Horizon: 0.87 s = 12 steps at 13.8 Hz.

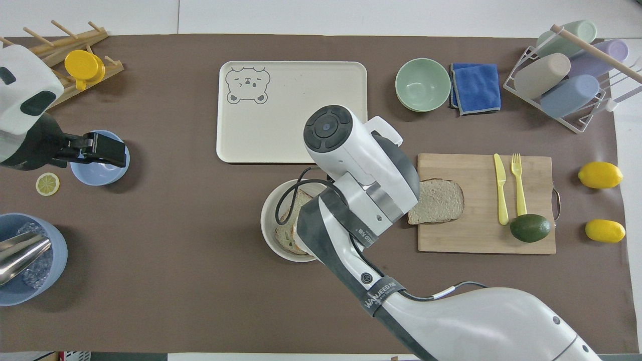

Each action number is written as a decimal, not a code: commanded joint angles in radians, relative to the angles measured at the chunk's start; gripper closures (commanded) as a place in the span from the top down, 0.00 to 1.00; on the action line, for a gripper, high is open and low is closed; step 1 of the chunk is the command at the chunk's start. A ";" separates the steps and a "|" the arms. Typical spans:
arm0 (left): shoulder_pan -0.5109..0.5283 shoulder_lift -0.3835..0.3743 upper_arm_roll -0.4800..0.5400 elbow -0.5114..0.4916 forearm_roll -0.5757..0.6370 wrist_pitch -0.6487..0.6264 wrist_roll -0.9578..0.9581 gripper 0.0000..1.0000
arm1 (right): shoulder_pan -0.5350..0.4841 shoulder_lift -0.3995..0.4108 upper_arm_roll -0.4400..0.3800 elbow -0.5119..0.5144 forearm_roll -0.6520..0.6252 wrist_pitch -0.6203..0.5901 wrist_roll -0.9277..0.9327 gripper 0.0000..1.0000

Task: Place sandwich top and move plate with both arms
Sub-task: 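Grasp the bread slice with the right gripper and lift it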

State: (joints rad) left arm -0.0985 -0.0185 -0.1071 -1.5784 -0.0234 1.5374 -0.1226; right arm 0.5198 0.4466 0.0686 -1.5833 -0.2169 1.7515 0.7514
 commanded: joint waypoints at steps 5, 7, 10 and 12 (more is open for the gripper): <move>0.002 -0.028 0.003 -0.029 0.013 -0.002 -0.005 1.00 | -0.027 -0.052 0.000 -0.165 -0.078 0.034 0.013 1.00; 0.005 -0.028 0.003 -0.029 0.013 -0.002 -0.005 1.00 | -0.040 -0.063 0.002 -0.205 -0.107 0.028 0.012 0.99; 0.005 -0.026 0.003 -0.029 0.013 -0.002 -0.006 1.00 | -0.052 -0.088 0.002 -0.277 -0.121 0.040 0.006 0.88; 0.003 -0.026 0.003 -0.029 0.013 -0.002 -0.006 1.00 | -0.053 -0.100 0.002 -0.311 -0.145 0.051 0.006 0.80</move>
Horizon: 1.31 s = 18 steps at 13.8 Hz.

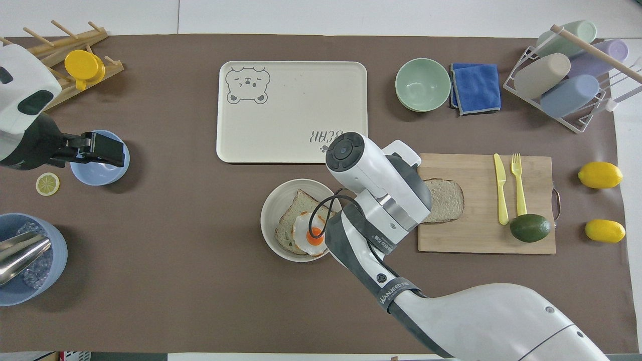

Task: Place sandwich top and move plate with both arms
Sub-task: 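Carry the bread slice with the right gripper over the egg plate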

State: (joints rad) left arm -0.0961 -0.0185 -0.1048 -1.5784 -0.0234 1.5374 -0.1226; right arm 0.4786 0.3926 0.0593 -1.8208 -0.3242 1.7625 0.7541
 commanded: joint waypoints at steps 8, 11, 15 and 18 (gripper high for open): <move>0.004 -0.026 0.000 -0.029 0.013 -0.002 -0.005 1.00 | -0.018 -0.066 0.011 -0.138 -0.061 0.074 -0.002 0.67; 0.003 -0.026 0.000 -0.029 0.013 -0.002 -0.005 1.00 | -0.018 -0.072 0.011 -0.153 -0.094 0.072 -0.004 0.66; 0.003 -0.028 0.000 -0.029 0.013 -0.003 -0.005 1.00 | -0.018 -0.074 0.011 -0.155 -0.131 0.066 -0.010 0.45; 0.003 -0.026 0.000 -0.029 0.013 -0.003 -0.008 1.00 | -0.020 -0.070 0.011 -0.138 -0.133 0.055 -0.045 0.00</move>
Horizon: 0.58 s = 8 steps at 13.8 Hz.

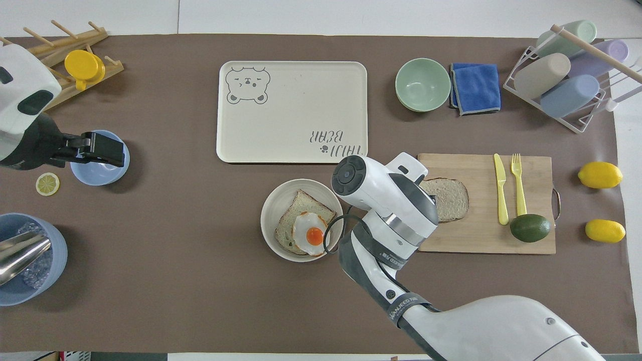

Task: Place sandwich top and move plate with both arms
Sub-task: 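Carry the bread slice with the right gripper over the egg plate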

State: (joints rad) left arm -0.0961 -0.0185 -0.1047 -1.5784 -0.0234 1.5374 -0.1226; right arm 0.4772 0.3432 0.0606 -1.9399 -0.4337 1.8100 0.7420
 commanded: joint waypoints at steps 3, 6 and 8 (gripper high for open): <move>0.003 -0.028 0.000 -0.031 0.013 -0.005 -0.006 1.00 | -0.009 -0.006 0.013 0.083 -0.019 -0.070 -0.104 0.00; 0.003 -0.028 0.000 -0.029 0.013 -0.005 -0.008 1.00 | 0.007 0.115 0.080 0.474 0.091 -0.376 -0.133 0.00; 0.003 -0.028 0.000 -0.029 0.013 -0.003 -0.008 1.00 | 0.082 0.146 0.094 0.558 0.093 -0.446 -0.125 0.00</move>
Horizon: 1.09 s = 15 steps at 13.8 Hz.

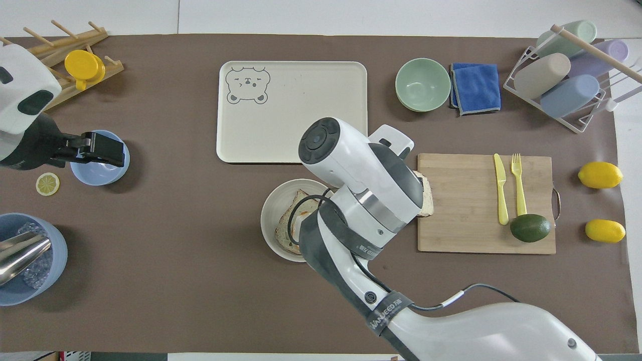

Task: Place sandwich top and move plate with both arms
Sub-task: 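Carry the bread slice with the right gripper over the egg plate, then lower the bread slice onto the egg and open the right gripper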

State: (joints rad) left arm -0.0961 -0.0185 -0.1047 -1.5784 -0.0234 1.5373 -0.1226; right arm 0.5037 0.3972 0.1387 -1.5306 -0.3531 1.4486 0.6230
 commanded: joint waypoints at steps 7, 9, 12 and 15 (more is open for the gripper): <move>0.013 -0.026 0.002 -0.029 0.014 -0.002 -0.005 1.00 | 0.222 0.186 0.033 0.320 0.134 -0.103 0.230 0.00; 0.036 -0.026 0.002 -0.025 0.014 0.001 0.000 1.00 | 0.231 0.187 0.047 0.319 0.149 -0.068 0.250 0.00; 0.072 -0.024 0.002 -0.025 0.014 0.010 0.001 1.00 | 0.226 0.186 0.047 0.302 0.183 0.045 0.282 0.00; 0.093 -0.023 0.002 -0.023 0.014 0.015 0.004 1.00 | 0.225 0.166 0.047 0.209 0.192 0.107 0.317 0.00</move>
State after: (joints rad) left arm -0.0154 -0.0185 -0.0993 -1.5784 -0.0229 1.5383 -0.1223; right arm 0.7426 0.5736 0.1733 -1.2710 -0.1789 1.5227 0.9147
